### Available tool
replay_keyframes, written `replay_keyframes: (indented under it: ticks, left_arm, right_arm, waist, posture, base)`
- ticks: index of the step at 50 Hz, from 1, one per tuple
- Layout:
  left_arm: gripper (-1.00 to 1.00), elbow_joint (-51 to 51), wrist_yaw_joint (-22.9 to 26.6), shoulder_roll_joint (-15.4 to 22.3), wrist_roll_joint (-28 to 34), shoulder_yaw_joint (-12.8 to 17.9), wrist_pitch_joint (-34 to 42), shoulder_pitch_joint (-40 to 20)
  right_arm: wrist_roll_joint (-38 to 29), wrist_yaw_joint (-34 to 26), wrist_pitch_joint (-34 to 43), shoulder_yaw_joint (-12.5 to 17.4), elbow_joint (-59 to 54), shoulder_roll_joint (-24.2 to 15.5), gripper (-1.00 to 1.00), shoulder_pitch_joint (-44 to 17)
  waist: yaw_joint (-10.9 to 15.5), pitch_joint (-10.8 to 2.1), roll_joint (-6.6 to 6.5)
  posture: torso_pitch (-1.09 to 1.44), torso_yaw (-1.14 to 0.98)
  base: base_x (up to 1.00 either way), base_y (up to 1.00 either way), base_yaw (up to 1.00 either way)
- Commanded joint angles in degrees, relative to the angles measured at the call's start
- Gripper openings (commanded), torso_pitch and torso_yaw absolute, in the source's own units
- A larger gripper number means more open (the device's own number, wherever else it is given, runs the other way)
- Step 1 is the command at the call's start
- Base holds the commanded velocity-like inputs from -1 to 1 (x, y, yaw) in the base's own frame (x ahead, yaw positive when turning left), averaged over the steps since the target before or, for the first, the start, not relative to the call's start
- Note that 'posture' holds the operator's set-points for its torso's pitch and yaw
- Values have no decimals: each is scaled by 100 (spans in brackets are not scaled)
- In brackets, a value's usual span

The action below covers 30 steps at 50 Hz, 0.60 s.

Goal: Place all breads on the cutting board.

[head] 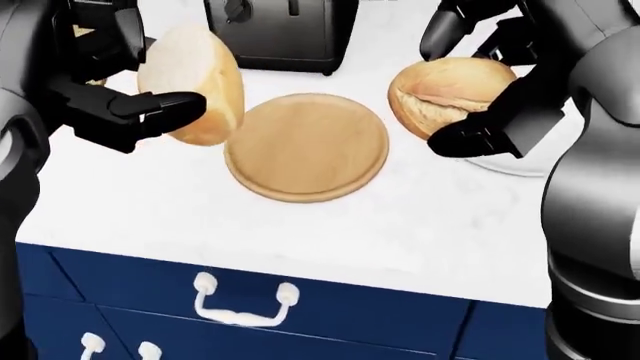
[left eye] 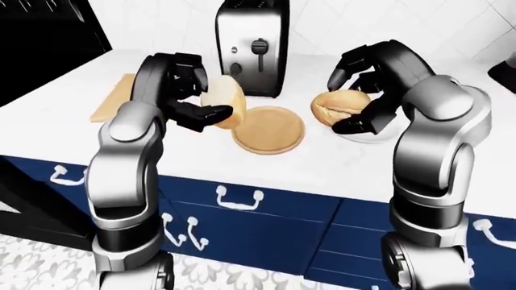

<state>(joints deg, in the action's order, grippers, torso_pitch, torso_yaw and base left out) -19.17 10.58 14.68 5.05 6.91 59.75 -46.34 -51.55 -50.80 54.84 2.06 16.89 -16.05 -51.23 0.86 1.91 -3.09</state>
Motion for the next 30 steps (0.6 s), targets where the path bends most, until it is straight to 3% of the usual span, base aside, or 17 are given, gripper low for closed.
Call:
replay_keyframes:
  ticks: [1, 3, 6, 9, 10, 11, 12, 13, 14, 15, 19, 22, 24, 26, 30]
  left_arm:
    - [-92, -210, -15, 27, -32, -23, -204, -289]
    - [-92, -223, -12, 37, -35, -28, -198, -282]
    - [-93, -225, -9, 65, -43, -15, -167, -324]
    - [-92, -236, -14, 68, -47, -21, -158, -344]
    - [-93, -229, -13, 64, -49, -25, -176, -330]
    - [-92, -238, -17, 58, -47, -30, -181, -313]
    - [-93, -235, -20, 49, -45, -35, -200, -289]
    - [-93, -232, -23, 43, -41, -41, -223, -264]
    - [-94, -221, -21, 40, -38, -44, -238, -256]
    - [-95, -227, -24, 34, -38, -39, -229, -254]
    - [-95, -253, -20, 24, -33, -46, -229, -232]
    - [-95, -269, -15, 19, -26, -57, -231, -213]
    - [-95, -238, -19, 13, -22, -51, -260, -211]
    - [-96, -254, -13, 13, -17, -53, -256, -202]
    - [-97, -270, -15, 7, -8, -53, -252, -201]
  right_arm:
    - [-95, 66, -84, 152, 202, -109, -100, -262]
    - [-73, 85, -110, 168, 186, -98, -100, -273]
    - [-34, 97, -125, 161, 215, -73, -100, -287]
    - [-12, 126, -193, 174, 203, -99, -100, -284]
    - [-8, 136, -201, 174, 197, -99, -100, -283]
    - [-9, 138, -196, 169, 200, -94, -100, -284]
    - [-4, 153, -201, 171, 205, -85, -100, -269]
    - [2, 163, -200, 175, 211, -80, -100, -260]
    - [8, 179, -201, 181, 212, -77, -100, -248]
    - [2, 171, -178, 174, 229, -75, -100, -251]
    - [72, 258, -237, 203, 203, -61, -100, -205]
    - [117, 309, -249, 200, 203, -56, -100, -169]
    - [124, 315, -240, 188, 225, -59, -100, -142]
    - [121, 309, -231, 175, 241, -64, -100, -134]
    - [124, 311, -228, 170, 256, -56, -100, -126]
  waist:
    - [-84, -214, 15]
    - [-127, -229, 123]
    - [-192, -37, 275]
    - [-227, -50, 432]
    - [-230, -22, 529]
    - [-228, -72, 712]
    - [-243, 33, 704]
    - [-205, 81, 587]
    - [-133, -36, 667]
    - [-125, -105, 667]
    - [-135, -55, 439]
    - [-246, 15, 124]
    - [-288, -70, -287]
    - [-281, 86, -194]
    - [-201, 70, 23]
  posture:
    - [0, 0]
    - [0, 0]
    - [0, 0]
    - [0, 0]
    - [0, 0]
    - [0, 0]
    - [0, 0]
    - [0, 0]
    - [0, 0]
    - [0, 0]
    - [0, 0]
    - [0, 0]
    - [0, 0]
    - [0, 0]
    - [0, 0]
  base:
    - [-22, 42, 0]
    - [-19, 43, 0]
    - [0, 32, 0]
    - [4, 27, 0]
    - [16, 27, 0]
    - [23, 26, 0]
    - [24, 30, 0]
    - [25, 34, 0]
    - [26, 34, 0]
    - [25, 34, 0]
    - [26, 34, 0]
    - [44, 34, 0]
    - [49, 34, 0]
    - [50, 34, 0]
    - [50, 34, 0]
